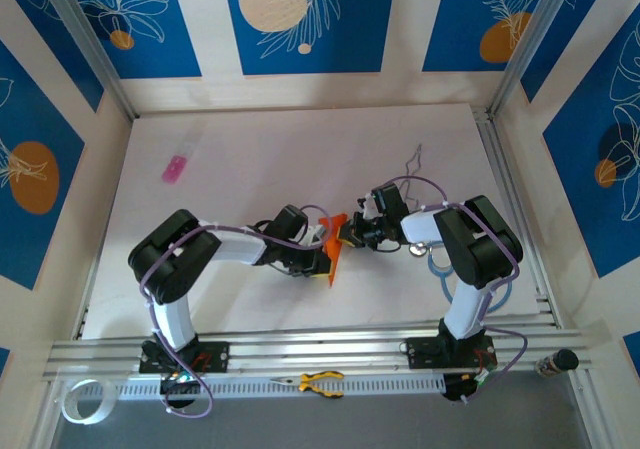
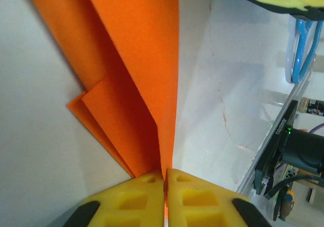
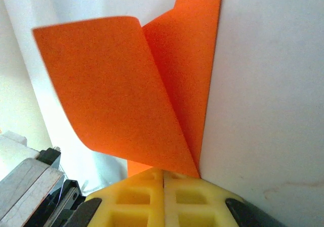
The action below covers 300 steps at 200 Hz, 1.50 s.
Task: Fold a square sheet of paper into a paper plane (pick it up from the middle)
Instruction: Fold the wing for the fifth time at the center of the table.
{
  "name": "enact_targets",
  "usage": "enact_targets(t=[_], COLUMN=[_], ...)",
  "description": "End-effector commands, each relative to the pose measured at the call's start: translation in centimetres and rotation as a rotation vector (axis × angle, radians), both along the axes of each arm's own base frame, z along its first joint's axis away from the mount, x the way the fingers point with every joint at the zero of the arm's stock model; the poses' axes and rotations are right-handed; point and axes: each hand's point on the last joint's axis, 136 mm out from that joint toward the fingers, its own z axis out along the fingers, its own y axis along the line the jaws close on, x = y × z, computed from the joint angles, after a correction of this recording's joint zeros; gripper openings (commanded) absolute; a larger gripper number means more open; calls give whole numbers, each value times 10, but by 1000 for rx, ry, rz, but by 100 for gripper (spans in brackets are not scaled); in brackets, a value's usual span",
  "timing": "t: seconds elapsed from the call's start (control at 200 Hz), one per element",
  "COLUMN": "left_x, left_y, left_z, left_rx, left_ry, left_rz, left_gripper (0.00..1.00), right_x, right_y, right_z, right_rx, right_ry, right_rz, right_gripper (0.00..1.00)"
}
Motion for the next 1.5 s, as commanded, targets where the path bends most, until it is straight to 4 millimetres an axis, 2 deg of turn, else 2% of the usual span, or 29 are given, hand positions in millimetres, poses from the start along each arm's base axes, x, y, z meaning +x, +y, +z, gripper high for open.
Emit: enact_targets(t=[0.0,0.185,0.285,0.375,0.46,0.635,0.795,0.89,0.96,1.015,1.116,1.196,1.351,1.496], left_x=[-33,-40,-43,-45,-44,-44,-36,-25,-15,-7,4,11,22,28], left_y=[11,12,14,14,15,17,20,29,35,30,8,-7,-26,-29], left_z=[-12,-14,-17,-17,-16,-12,6,15,22,34,57,65,62,42], left_rx=[47,54,69,68,74,79,65,113,144,118,22,-27,-52,-4], left_ry=[107,113,114,112,95,81,9,-57,-98,-128,-150,-150,-130,-113], left_rz=[-55,-73,-82,-89,-85,-78,-39,24,74,92,86,69,52,55], left_gripper=[14,19,5,0,0,21,28,34,36,31,20,14,9,8], right_x=[-20,-20,-21,-21,-21,-21,-20,-21,-20,-21,-21,-21,-21,-21], right_y=[-12,-12,-12,-12,-11,-11,-10,-10,-10,-10,-10,-11,-10,-9], right_z=[-32,-32,-33,-33,-34,-34,-33,-33,-33,-33,-33,-33,-33,-32], right_rx=[-101,-101,-103,-102,-103,-103,-103,-103,-101,-101,-101,-103,-100,-99], right_ry=[89,89,91,94,96,97,96,96,96,96,98,99,100,98], right_rz=[-23,-25,-25,-24,-24,-25,-24,-23,-23,-22,-21,-22,-22,-22], right_gripper=[7,7,7,7,7,7,7,7,7,7,7,6,7,7])
